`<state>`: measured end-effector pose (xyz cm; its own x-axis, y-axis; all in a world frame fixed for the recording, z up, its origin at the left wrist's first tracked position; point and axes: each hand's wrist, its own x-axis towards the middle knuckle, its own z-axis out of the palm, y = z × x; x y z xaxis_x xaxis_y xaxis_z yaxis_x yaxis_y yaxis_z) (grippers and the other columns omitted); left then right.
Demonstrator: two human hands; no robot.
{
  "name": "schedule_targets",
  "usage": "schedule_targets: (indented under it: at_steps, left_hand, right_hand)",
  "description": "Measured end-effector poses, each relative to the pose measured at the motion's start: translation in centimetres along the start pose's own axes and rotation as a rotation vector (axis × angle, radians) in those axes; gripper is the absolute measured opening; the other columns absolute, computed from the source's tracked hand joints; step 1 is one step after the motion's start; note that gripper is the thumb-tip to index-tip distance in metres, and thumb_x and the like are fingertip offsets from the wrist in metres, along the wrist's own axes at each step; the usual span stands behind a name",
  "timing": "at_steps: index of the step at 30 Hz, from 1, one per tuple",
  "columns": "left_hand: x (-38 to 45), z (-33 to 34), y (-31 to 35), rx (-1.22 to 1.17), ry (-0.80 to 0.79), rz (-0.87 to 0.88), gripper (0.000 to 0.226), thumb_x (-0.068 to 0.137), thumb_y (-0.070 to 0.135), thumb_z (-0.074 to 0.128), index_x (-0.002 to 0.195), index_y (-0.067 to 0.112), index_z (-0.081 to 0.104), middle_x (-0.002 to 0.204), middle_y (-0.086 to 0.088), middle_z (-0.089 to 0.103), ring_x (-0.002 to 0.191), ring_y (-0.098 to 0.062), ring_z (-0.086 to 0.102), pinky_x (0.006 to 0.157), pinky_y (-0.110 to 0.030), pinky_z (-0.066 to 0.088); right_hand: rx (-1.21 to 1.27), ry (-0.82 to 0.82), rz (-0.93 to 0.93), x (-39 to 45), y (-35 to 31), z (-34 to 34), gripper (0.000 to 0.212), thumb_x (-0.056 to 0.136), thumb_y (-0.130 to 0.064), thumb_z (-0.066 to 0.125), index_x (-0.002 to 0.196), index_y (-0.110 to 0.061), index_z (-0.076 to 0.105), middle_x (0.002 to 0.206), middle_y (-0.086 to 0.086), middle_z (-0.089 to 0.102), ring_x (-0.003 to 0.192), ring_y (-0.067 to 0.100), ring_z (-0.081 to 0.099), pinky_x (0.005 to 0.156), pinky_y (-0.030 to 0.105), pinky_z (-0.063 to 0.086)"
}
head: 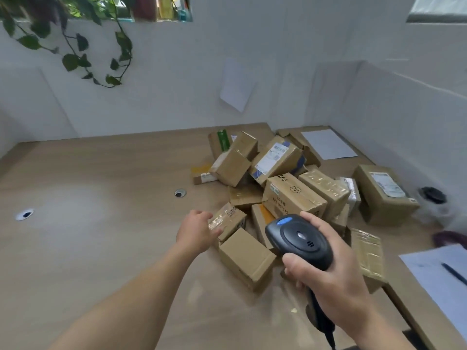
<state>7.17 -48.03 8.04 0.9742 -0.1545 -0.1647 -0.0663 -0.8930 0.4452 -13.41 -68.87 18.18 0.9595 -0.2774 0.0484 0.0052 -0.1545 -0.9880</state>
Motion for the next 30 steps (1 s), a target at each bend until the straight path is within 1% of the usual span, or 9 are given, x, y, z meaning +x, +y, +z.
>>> schedule_targets:
  at_steps: [4, 8, 13, 19, 22, 25, 27, 29, 30]
  left_hand:
    - [4.9, 2.6, -0.1, 0.062, -0.118, -0.005, 0.052, 0.087, 0.045, 0.069, 0.134, 0.024, 0.060, 0.129, 0.000, 0.052, 0.108, -0.020, 0.058, 0.085, -0.033, 0.052]
    - [8.5, 5.1, -0.5, 0.119, -0.222, -0.030, 0.043, 0.080, 0.041, 0.069, 0.117, 0.021, 0.064, 0.117, -0.003, 0.053, 0.091, -0.022, 0.061, 0.080, -0.033, 0.057]
    - [11.3, 7.1, -0.8, 0.156, -0.288, -0.011, 0.064, 0.067, 0.044, 0.080, 0.114, 0.018, 0.046, 0.109, -0.005, 0.057, 0.096, -0.024, 0.059, 0.068, -0.030, 0.045]
    - [12.6, 5.7, -2.6, 0.178, -0.319, 0.012, 0.064, 0.070, 0.039, 0.084, 0.110, 0.018, 0.039, 0.097, -0.001, 0.058, 0.092, -0.026, 0.061, 0.067, -0.034, 0.050]
    - [11.8, 3.9, -5.5, -0.005, -0.309, -0.100, 0.070, 0.070, 0.038, 0.084, 0.118, 0.025, 0.034, 0.103, 0.002, 0.060, 0.090, -0.023, 0.062, 0.074, -0.034, 0.052]
    - [10.5, 1.8, -8.9, -0.379, -0.281, -0.215, 0.087, 0.064, 0.037, 0.086, 0.135, 0.033, 0.036, 0.109, 0.001, 0.069, 0.092, -0.021, 0.070, 0.082, -0.037, 0.058]
    - [8.6, -0.4, -10.2, -0.619, -0.256, -0.244, 0.086, 0.070, 0.021, 0.088, 0.140, 0.034, 0.040, 0.095, -0.002, 0.075, 0.077, -0.014, 0.073, 0.068, -0.031, 0.061]
    - [5.8, -2.9, -11.0, -0.730, -0.234, -0.225, 0.074, 0.080, 0.005, 0.081, 0.136, 0.033, 0.042, 0.071, 0.004, 0.075, 0.055, -0.006, 0.067, 0.047, -0.019, 0.048]
    - [4.3, -4.2, -11.2, -0.776, -0.213, -0.218, 0.074, 0.080, 0.002, 0.081, 0.136, 0.033, 0.043, 0.068, 0.004, 0.075, 0.052, -0.006, 0.065, 0.046, -0.019, 0.044]
  right_hand:
    - [0.005, 0.051, 0.055, 3.0, 0.9, 1.3, 0.091, 0.045, -0.050, 0.086, 0.131, -0.042, 0.055, 0.113, -0.011, 0.074, 0.093, 0.021, 0.076, 0.073, 0.028, 0.057]
    - [-0.001, 0.089, 0.113, 5.1, 1.9, 2.3, 0.093, 0.044, -0.051, 0.086, 0.131, -0.045, 0.054, 0.115, -0.012, 0.074, 0.096, 0.019, 0.075, 0.071, 0.023, 0.059]
    - [-0.023, 0.123, 0.159, 6.9, 2.9, 3.2, 0.091, 0.047, -0.051, 0.086, 0.131, -0.045, 0.055, 0.115, -0.006, 0.074, 0.098, 0.020, 0.075, 0.074, 0.028, 0.058]
    - [-0.035, 0.112, 0.166, 7.7, 3.0, 4.7, 0.090, 0.048, -0.054, 0.085, 0.132, -0.047, 0.054, 0.114, -0.009, 0.073, 0.095, 0.017, 0.074, 0.079, 0.035, 0.057]
    - [-0.022, 0.062, 0.157, 7.7, 2.7, 5.7, 0.093, 0.048, -0.055, 0.086, 0.135, -0.046, 0.053, 0.118, -0.014, 0.071, 0.091, 0.013, 0.072, 0.080, 0.034, 0.055]
    - [-0.013, -0.005, 0.135, 7.6, 2.2, 7.1, 0.097, 0.046, -0.054, 0.086, 0.136, -0.042, 0.053, 0.118, -0.017, 0.071, 0.103, 0.011, 0.072, 0.085, 0.031, 0.054]
    - [-0.013, -0.072, 0.119, 7.3, 1.6, 8.3, 0.096, 0.045, -0.055, 0.084, 0.135, -0.043, 0.053, 0.117, -0.021, 0.070, 0.103, 0.011, 0.072, 0.080, 0.028, 0.055]
    - [-0.012, -0.145, 0.087, 6.7, 1.0, 9.5, 0.094, 0.045, -0.055, 0.082, 0.134, -0.044, 0.052, 0.116, -0.027, 0.068, 0.105, 0.006, 0.070, 0.076, 0.019, 0.055]
    - [-0.013, -0.182, 0.066, 6.2, 0.6, 10.0, 0.094, 0.046, -0.054, 0.082, 0.134, -0.044, 0.051, 0.116, -0.030, 0.067, 0.107, 0.001, 0.068, 0.078, 0.015, 0.054]
